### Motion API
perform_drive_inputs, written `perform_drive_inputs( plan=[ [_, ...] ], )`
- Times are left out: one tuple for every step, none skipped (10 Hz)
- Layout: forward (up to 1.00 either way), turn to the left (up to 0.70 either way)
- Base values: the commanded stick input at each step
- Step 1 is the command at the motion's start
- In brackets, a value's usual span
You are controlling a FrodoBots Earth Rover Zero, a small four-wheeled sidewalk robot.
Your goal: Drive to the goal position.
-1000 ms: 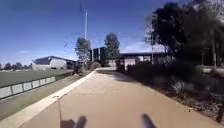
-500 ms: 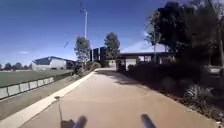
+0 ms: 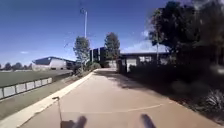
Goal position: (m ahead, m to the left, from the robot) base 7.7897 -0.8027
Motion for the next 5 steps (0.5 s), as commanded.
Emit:
perform_drive_inputs(
  plan=[
    [1.00, 0.00],
    [1.00, 0.00],
    [1.00, 0.00],
    [1.00, 0.00],
    [1.00, 0.00]
  ],
)
